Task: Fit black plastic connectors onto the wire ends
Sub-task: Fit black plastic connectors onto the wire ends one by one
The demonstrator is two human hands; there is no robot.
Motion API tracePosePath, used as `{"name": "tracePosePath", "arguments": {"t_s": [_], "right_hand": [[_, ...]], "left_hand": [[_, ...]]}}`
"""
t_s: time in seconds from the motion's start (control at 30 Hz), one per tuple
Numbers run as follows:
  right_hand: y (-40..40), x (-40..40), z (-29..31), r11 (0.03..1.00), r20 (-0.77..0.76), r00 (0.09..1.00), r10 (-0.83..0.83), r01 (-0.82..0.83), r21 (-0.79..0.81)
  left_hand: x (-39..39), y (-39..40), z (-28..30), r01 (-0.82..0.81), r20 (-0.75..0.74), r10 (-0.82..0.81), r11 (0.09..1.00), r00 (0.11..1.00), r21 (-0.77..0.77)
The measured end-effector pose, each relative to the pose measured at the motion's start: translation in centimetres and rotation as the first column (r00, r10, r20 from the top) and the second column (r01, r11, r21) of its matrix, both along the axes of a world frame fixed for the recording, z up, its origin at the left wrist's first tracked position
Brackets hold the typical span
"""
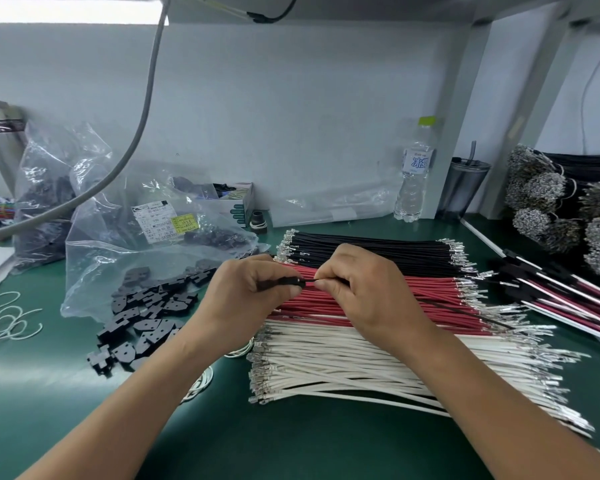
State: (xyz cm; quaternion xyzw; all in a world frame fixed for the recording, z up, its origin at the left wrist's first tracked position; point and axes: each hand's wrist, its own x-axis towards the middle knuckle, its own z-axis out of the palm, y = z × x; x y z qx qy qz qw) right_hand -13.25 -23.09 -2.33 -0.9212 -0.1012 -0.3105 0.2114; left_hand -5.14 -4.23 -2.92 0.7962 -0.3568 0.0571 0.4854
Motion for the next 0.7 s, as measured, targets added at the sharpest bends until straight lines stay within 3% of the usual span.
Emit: {"name": "tracePosePath", "arguments": {"t_s": [0.23, 0.33, 0.43, 0.5, 0.57, 0.7], "right_hand": [[0.4, 0.1, 0.0, 0.997, 0.053, 0.998, 0.021, -0.017, -0.074], [-0.2, 0.2, 0.2, 0.996, 0.072, 0.997, -0.033, 0.038, -0.076], [-0.4, 0.0, 0.6, 0.970, 0.264, 0.958, -0.112, 0.163, -0.182], [-0.1, 0.0, 0.4, 0.946, 0.362, 0.929, -0.079, 0.185, -0.268], [0.3, 0.1, -0.3, 0.935, 0.292, 0.955, -0.050, 0.147, -0.323], [0.7, 1.3, -1.7, 0.943, -0.044, 0.986, -0.160, 0.139, -0.302]], "left_hand": [[0.0, 0.1, 0.1, 0.033, 0.052, -0.035, 0.999, 0.998, 0.024], [0.3, 0.1, 0.1, 0.028, -0.023, -0.029, 1.000, 0.999, -0.014], [0.6, -0.1, 0.1, 0.010, -0.147, -0.028, 0.992, 0.989, -0.124], [0.9, 0.0, 0.0, -0.029, -0.201, -0.010, 0.982, 0.980, -0.188], [1.1, 0.2, -0.1, -0.066, -0.256, -0.002, 0.964, 0.967, -0.256], [1.4, 0.4, -0.3, -0.126, -0.360, 0.001, 0.938, 0.933, -0.324]]}}
